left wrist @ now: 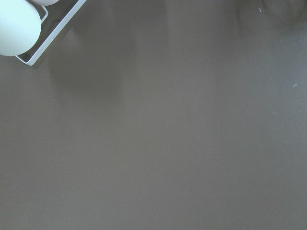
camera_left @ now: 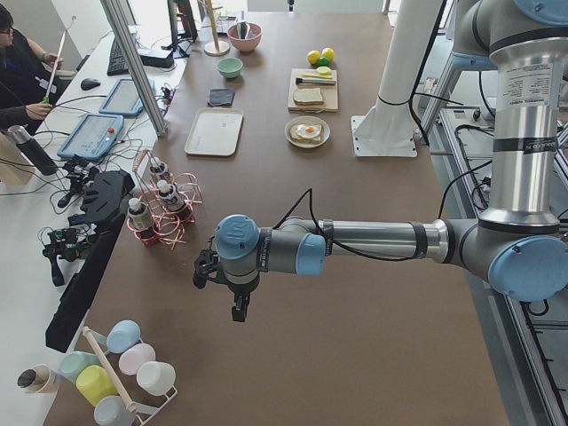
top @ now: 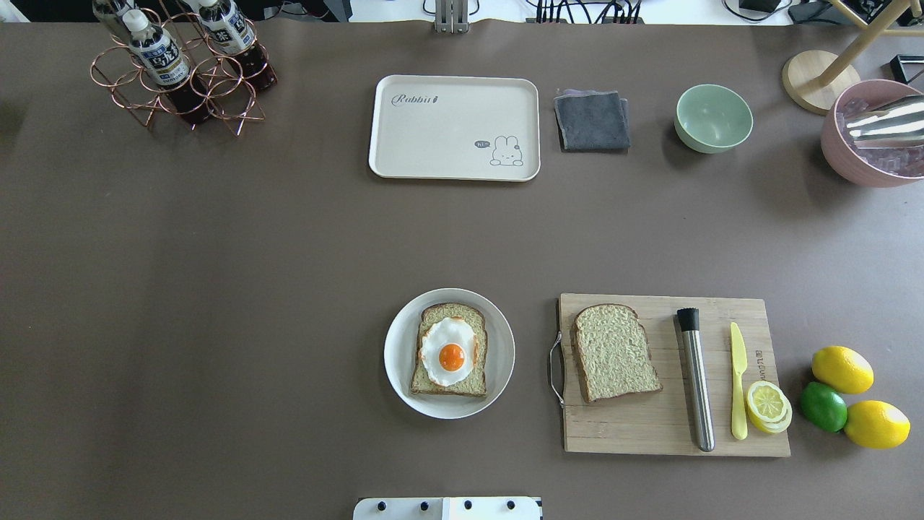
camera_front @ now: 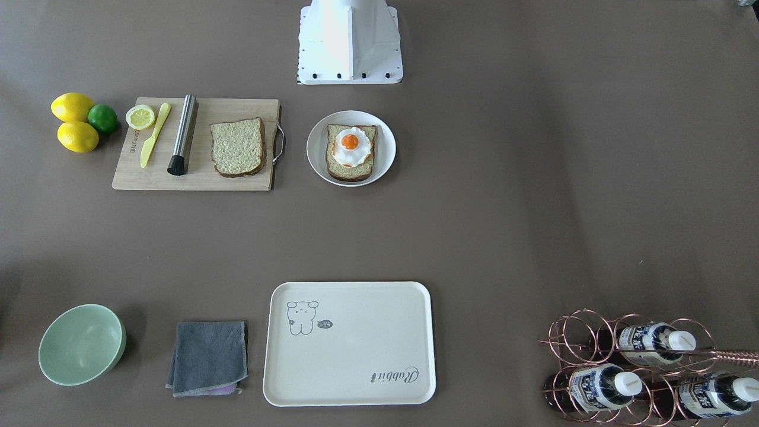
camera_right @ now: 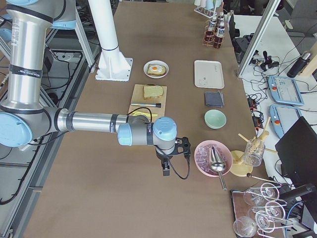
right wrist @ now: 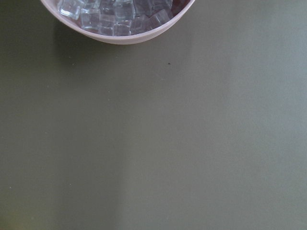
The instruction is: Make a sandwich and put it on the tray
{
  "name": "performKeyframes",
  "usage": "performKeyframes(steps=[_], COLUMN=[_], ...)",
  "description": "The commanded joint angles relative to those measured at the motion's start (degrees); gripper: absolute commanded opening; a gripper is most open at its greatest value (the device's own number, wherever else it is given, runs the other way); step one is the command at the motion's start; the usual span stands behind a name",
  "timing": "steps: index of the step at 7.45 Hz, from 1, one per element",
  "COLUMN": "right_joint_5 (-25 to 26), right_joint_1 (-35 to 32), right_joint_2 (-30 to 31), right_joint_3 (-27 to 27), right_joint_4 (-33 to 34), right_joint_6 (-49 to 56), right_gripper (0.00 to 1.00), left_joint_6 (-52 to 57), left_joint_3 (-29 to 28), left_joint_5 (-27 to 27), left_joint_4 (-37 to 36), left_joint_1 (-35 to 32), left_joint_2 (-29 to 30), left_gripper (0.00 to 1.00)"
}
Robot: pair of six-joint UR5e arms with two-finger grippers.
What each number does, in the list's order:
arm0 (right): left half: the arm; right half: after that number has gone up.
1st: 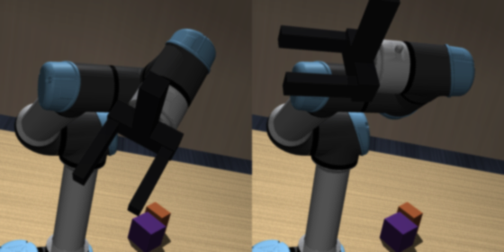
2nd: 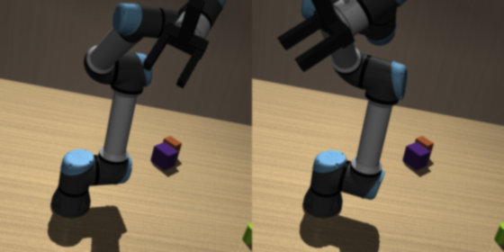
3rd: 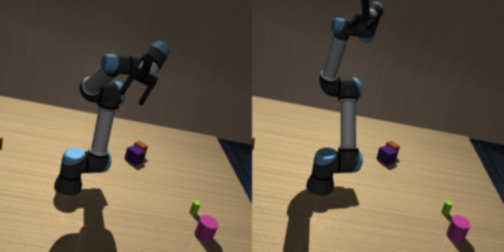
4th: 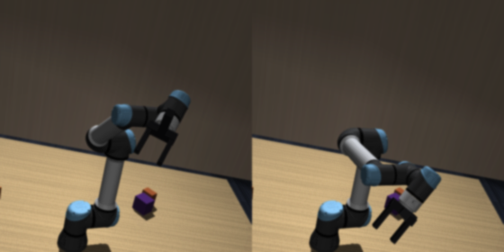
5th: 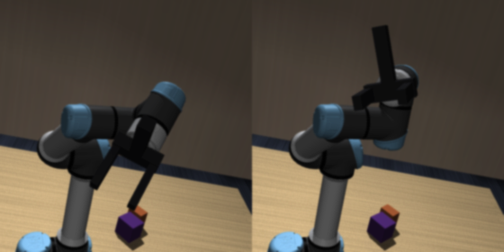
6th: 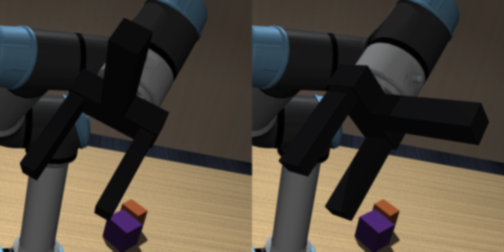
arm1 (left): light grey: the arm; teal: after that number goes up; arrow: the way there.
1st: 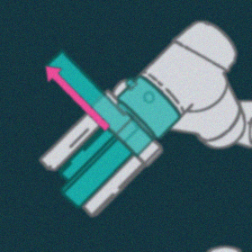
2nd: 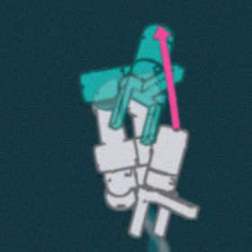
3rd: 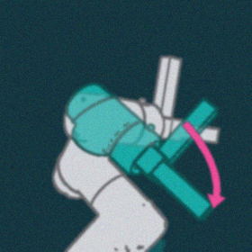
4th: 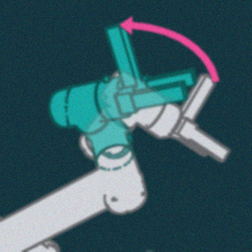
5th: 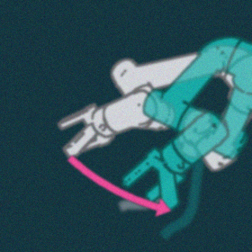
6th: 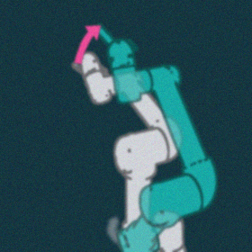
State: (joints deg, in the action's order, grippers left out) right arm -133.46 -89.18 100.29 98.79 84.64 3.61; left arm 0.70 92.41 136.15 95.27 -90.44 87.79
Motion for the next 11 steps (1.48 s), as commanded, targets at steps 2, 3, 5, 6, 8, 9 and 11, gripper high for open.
performKeyframes(steps=[2, 3, 5, 6, 8, 9, 11], right_joint_5=[0.0, 0.0, -0.6, -0.6, -0.7, -0.7, -0.6], right_joint_1=[0.1, 0.1, 0.1, 0.1, 0.1, 0.1, 0.1], right_joint_2=[0.0, 0.0, 0.0, 0.0, 0.1, 0.1, 0.3], right_joint_3=[0.0, 0.0, 0.0, 0.0, 0.0, 0.0, 0.0], right_joint_4=[0.0, 0.0, 0.0, 0.0, 0.0, 0.0, -0.1], right_joint_6=[0.0, 0.0, 0.1, 0.1, 0.3, 0.3, 0.3], right_gripper=[1.0, 1.0, 1.0, 1.0, 1.0, 1.0, 1.0], left_joint_6=[-0.1, -0.1, -0.3, -0.3, -0.4, -0.6, -0.8], left_joint_3=[0.1, 0.0, -0.1, 0.1, -0.1, 0.0, 0.1], left_joint_5=[0.1, 0.1, 0.2, 0.2, 0.2, 0.3, 0.6], left_joint_4=[0.4, 0.4, 0.4, 0.4, 0.4, 0.4, 1.8], left_joint_1=[0.0, 0.0, 0.0, 0.0, 0.0, -0.1, -0.2], left_joint_2=[-0.3, -0.3, -0.4, -0.4, 0.6, 1.0, 4.3], left_gripper=[0.99, 0.99, 0.99, 0.99, 0.99, 0.99, 0.99])
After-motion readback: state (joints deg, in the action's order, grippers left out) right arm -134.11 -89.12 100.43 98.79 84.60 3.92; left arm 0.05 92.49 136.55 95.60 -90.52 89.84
